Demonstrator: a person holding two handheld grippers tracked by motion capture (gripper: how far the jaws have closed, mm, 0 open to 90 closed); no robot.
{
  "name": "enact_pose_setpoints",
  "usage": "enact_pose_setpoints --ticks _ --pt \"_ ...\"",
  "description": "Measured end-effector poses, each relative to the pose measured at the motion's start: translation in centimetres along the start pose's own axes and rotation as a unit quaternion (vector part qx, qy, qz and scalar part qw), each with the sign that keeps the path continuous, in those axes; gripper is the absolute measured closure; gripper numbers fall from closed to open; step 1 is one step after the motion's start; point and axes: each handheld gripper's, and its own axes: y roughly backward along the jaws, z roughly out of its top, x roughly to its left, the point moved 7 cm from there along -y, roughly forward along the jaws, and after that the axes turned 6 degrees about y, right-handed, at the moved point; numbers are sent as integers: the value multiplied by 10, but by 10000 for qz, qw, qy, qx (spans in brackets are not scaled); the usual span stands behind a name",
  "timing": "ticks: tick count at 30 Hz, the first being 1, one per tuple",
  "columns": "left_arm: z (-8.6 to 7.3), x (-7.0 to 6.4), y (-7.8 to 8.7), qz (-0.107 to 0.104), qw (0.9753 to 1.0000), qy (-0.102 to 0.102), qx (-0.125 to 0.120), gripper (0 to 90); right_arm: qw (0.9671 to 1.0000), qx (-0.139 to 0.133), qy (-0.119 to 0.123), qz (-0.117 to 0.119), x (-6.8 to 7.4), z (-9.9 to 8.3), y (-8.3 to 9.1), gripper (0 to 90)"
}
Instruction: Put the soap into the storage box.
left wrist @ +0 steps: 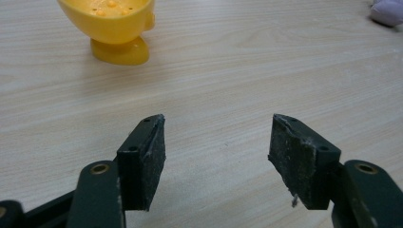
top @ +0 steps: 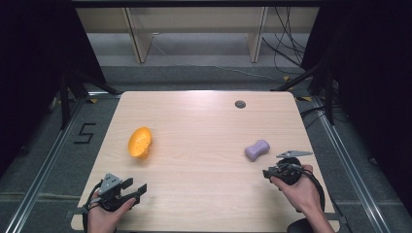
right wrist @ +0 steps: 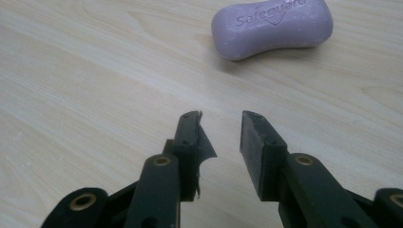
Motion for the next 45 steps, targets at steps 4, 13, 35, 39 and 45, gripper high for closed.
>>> enact_pose_setpoints --ticks 4,13,35,39,45 --pt "1 0 1 30 10000 -33 -24 369 9997 229 82 80 -2 0 -3 692" --pt "1 0 0 15 10000 20 0 375 9966 667 -430 -212 -14 24 -14 391" --pt "1 2 1 64 10000 53 -42 374 9534 1578 -2457 -756 -49 89 -66 292" --pt "1 2 1 38 10000 48 -45 374 9303 1569 -3225 -774 -42 93 -73 289" --pt "1 0 0 10 10000 23 -27 374 9239 1803 -3278 -803 -43 91 -75 288"
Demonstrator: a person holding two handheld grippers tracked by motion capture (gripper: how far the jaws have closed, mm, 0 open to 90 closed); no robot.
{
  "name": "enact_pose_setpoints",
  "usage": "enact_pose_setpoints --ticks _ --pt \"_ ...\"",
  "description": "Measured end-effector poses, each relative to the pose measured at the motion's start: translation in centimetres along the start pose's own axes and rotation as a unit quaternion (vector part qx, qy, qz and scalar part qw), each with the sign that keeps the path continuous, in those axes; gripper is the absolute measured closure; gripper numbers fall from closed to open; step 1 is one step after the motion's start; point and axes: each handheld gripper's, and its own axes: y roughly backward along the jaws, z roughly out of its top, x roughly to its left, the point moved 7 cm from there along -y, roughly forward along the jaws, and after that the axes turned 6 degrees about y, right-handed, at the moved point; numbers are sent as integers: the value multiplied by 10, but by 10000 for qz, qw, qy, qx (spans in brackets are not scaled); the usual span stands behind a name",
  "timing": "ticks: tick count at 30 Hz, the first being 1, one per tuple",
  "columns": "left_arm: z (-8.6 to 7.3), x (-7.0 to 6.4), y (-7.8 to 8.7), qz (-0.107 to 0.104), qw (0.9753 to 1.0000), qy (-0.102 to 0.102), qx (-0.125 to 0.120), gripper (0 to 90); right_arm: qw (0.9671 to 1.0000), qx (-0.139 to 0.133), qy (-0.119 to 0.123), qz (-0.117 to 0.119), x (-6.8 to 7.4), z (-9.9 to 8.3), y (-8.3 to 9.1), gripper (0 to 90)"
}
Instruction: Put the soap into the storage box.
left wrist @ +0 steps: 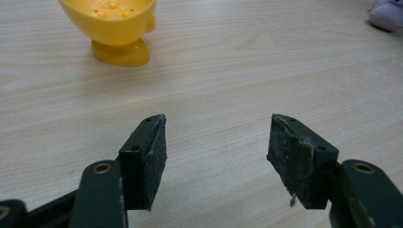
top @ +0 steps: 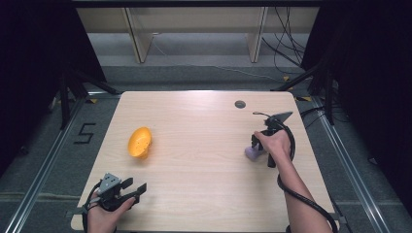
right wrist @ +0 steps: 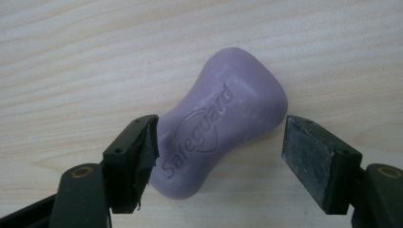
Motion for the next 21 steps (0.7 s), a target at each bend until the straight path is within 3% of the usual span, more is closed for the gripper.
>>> enact_pose_setpoints --ticks 3,4,5,7,8,9,10,11,15,16,17,18,21 --pt "0 0 0 -23 10000 -5 8 374 9999 -31 -113 -10 1 2 -3 285" --pt "0 0 0 -7 10000 10 9 374 10000 -51 -48 18 0 3 -4 279" --pt "0 0 0 -7 10000 10 9 374 9998 -46 -186 38 2 3 -4 279" --pt "0 0 0 0 10000 -2 23 374 9997 -57 -226 16 2 4 -5 277" --pt "0 0 0 -1 10000 0 15 374 9998 -147 116 -49 -4 6 -6 273" --pt "0 1 0 51 10000 0 18 374 9995 -39 -303 -29 3 6 -6 268" --pt "0 1 0 51 10000 0 18 374 9995 -39 -303 -29 3 6 -6 268" --pt "0 0 0 22 10000 3 4 374 9999 -71 -115 -20 0 7 -6 266" --pt "0 0 0 -6 10000 1 -3 374 9998 -73 95 -188 -3 10 -9 255" --pt "0 0 0 5 10000 7 2 375 9997 -46 -183 -145 2 10 -9 254" --pt "0 0 0 16 10000 10 -16 375 9995 -30 -255 -158 4 11 -10 254" --pt "0 1 1 -4 10000 9 -26 374 9995 -95 157 -267 -2 13 -12 254" --pt "0 2 1 39 10000 3 -28 374 9992 -9 218 -333 -5 13 -13 257"
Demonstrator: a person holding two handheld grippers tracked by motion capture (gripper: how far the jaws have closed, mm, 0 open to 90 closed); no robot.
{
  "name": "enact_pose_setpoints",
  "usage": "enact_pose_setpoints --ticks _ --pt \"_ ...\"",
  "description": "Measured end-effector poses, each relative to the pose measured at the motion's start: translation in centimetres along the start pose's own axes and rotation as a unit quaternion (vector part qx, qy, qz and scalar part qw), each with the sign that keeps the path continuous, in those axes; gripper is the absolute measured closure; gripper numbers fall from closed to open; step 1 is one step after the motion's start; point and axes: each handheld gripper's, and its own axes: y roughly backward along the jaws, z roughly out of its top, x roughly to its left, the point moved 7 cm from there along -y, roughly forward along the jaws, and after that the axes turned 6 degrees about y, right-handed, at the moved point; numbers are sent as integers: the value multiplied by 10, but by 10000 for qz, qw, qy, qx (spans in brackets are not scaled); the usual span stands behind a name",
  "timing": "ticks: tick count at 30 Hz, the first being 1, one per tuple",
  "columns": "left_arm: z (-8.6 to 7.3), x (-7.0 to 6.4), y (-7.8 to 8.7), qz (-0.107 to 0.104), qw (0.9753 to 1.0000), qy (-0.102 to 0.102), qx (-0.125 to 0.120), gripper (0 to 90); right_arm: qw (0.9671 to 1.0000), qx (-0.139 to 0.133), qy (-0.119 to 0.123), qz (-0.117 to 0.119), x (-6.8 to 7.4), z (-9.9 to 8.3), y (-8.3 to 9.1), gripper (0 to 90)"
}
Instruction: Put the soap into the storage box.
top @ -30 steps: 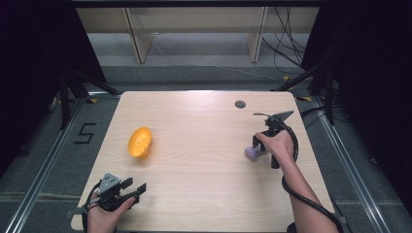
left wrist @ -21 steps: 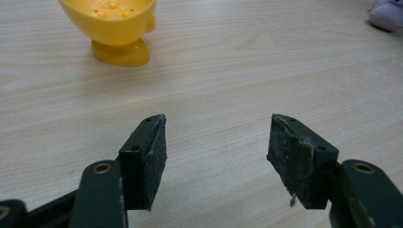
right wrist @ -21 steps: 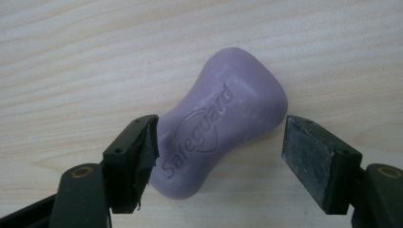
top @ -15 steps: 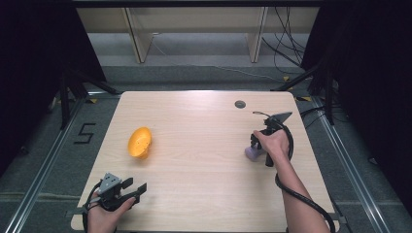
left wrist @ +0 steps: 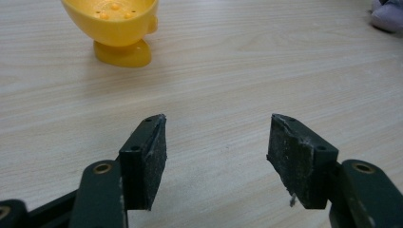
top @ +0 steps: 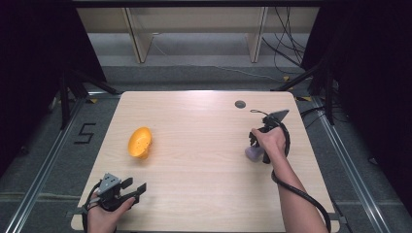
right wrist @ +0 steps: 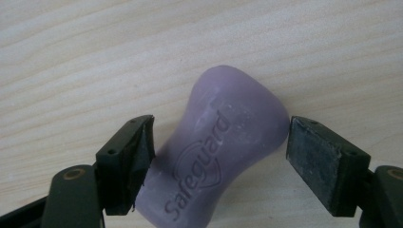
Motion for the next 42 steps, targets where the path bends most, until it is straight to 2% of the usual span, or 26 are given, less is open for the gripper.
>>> enact_pose_setpoints --ticks 1,3,4,6,7,8,9,10,13,19,22,23,25,26,28,29,30,31,32,35,37,38,39,40,41,42 --pt "0 0 0 -13 10000 8 8 374 9996 28 -278 55 5 0 -2 271" --pt "0 1 1 13 10000 8 -2 374 9996 104 -249 35 5 -1 -2 288" --pt "0 1 1 35 10000 1 16 374 9999 140 27 -18 1 -1 -3 303" --pt "0 1 1 34 10000 -3 15 374 9998 167 -107 -96 5 0 -5 354" --pt "0 1 1 33 10000 -3 11 374 9996 265 25 -101 7 -1 -5 418" --pt "0 0 1 41 10000 7 7 374 9990 364 -248 -51 13 -3 -4 443" --pt "0 0 1 41 10000 7 7 374 9990 364 -248 -51 13 -3 -4 443" --pt "0 1 1 39 10000 6 8 374 9993 297 189 -116 8 -2 -5 458" --pt "0 1 1 34 10000 7 -3 374 9981 381 450 -164 8 -3 -5 471" --pt "-1 0 1 -16 10000 -8 17 375 9969 393 657 -169 10 -3 -3 457" --pt "-1 -1 1 -37 10000 -34 -2 377 9973 345 626 -175 11 -1 -4 443" --pt "-1 0 2 39 10000 -43 29 377 9971 334 660 -188 11 -1 -4 439" --pt "-1 0 2 48 10000 -37 31 377 9972 338 607 -263 12 -1 -5 432" --pt "-1 0 2 53 10000 -38 34 378 9981 414 394 -242 16 -2 -3 428" --pt "-1 0 1 -16 10000 -23 -5 377 9975 383 508 -299 16 -2 -4 427" --pt "-1 0 2 54 10000 -43 27 377 9952 426 797 -379 12 -2 -5 428" --pt "-1 0 2 43 10000 -36 16 377 9952 426 797 -379 12 -2 -5 428" --pt "0 -1 1 16 10000 -27 -12 377 9968 481 496 -396 19 -4 -6 433" --pt "-1 0 2 51 10000 -49 19 377 9971 518 413 -386 21 -5 -6 436" --pt "0 0 2 10 10000 -36 -28 377 9963 491 541 -460 20 -5 -7 449" --pt "0 0 2 49 10000 -56 6 377 9966 514 461 -446 21 -5 -8 453" --pt "0 0 2 46 10000 -54 5 377 9948 438 773 -497 16 -5 -10 462" --pt "0 0 2 40 10000 -49 -2 377 9945 480 795 -493 16 -6 -10 476" --pt "0 0 2 26 10000 -43 -17 377 9943 489 804 -503 17 -6 -11 486" --pt "0 0 2 19 10000 -44 -22 378 9955 590 571 -481 22 -9 -10 492" --pt "0 -1 2 -9 10000 -38 -34 378 9955 590 571 -481 22 -9 -10 492"
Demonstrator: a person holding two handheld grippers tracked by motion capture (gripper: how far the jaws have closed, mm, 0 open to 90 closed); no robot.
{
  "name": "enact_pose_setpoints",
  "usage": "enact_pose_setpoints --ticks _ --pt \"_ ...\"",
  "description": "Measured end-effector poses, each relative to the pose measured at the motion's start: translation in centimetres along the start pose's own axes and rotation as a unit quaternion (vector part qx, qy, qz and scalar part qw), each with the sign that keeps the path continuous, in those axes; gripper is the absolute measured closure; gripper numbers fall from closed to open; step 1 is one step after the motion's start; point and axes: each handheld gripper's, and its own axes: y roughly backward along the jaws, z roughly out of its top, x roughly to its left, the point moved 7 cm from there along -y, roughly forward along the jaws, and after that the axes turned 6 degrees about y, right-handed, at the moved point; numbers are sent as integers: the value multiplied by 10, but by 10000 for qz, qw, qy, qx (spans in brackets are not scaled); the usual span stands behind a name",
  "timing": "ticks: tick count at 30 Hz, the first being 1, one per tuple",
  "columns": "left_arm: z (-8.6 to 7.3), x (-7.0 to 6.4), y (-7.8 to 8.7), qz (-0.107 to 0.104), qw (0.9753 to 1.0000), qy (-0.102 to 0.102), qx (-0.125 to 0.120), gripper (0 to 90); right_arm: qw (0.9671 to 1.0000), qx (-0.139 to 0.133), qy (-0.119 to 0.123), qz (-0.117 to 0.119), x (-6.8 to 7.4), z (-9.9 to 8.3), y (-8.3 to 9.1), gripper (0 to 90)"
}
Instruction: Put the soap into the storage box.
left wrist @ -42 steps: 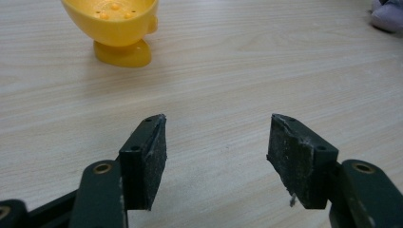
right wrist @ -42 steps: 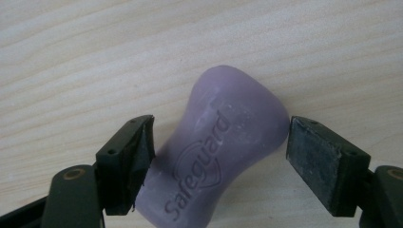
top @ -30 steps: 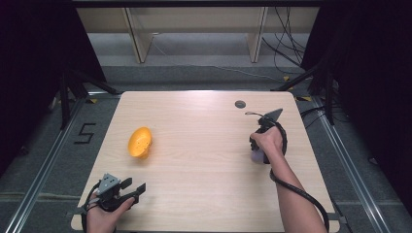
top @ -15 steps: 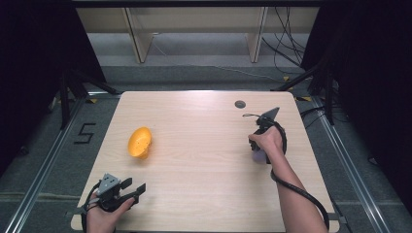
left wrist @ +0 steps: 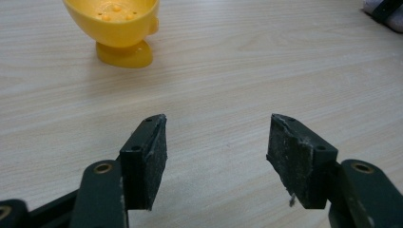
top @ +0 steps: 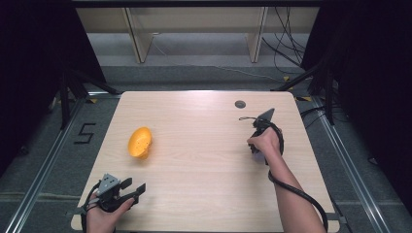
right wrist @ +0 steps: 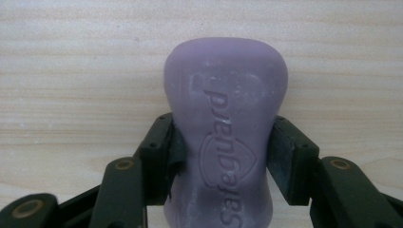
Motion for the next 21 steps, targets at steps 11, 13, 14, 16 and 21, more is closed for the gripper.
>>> enact_pose_setpoints --ticks 11,13,14,16,21 --pt "0 0 1 -38 10000 -23 21 389 9950 -333 930 148 -10 -3 -2 499" --pt "0 0 0 -8 10000 -47 6 389 9914 -393 1204 337 -9 -8 2 500" --pt "0 0 1 -7 10000 -47 3 389 9914 -393 1204 337 -9 -8 2 500" --pt "1 0 0 -4 10000 -47 -2 389 9907 -515 1214 336 -9 -8 5 501" --pt "1 -1 0 -26 10000 -36 -11 390 9846 -814 1458 519 -9 -13 12 502"
